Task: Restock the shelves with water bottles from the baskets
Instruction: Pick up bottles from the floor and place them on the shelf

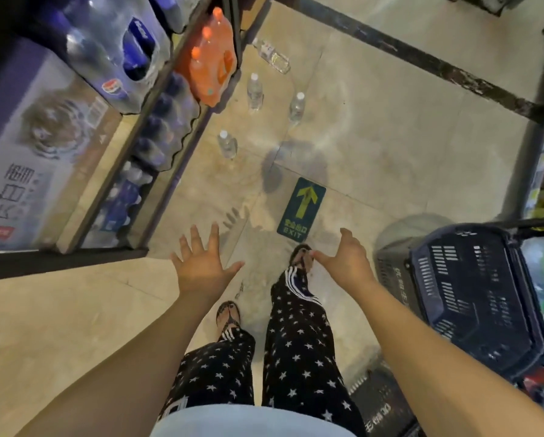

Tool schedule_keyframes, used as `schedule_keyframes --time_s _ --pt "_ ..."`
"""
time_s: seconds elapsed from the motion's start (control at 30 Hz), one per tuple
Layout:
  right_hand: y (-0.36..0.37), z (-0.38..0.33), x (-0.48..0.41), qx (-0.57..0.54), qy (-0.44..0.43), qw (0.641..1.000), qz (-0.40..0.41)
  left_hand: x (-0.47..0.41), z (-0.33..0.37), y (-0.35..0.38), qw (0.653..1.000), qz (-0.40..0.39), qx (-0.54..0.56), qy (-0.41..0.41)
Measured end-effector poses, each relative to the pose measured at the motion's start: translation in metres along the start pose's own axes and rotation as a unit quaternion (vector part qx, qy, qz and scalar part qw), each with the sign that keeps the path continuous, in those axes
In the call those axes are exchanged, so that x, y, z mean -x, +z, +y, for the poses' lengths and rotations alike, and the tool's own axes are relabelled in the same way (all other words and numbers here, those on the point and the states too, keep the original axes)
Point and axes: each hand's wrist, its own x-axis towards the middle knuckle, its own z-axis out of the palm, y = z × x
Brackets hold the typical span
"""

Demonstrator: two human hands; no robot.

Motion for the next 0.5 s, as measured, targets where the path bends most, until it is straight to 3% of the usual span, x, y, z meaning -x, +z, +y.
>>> schedule_keyframes --time_s 0.23,0.5 --pt "-0.047 -0.03 -0.111 0.029 -0.031 0.999 -0.033 -0.081 0.046 -0.019 0.992 0.008 0.086 -0.088" --pt "-0.04 -0.081 -0.258 0.03 -0.044 0.996 -0.07 -0.211 0.071 -0.01 0.981 0.044 0.149 -0.115"
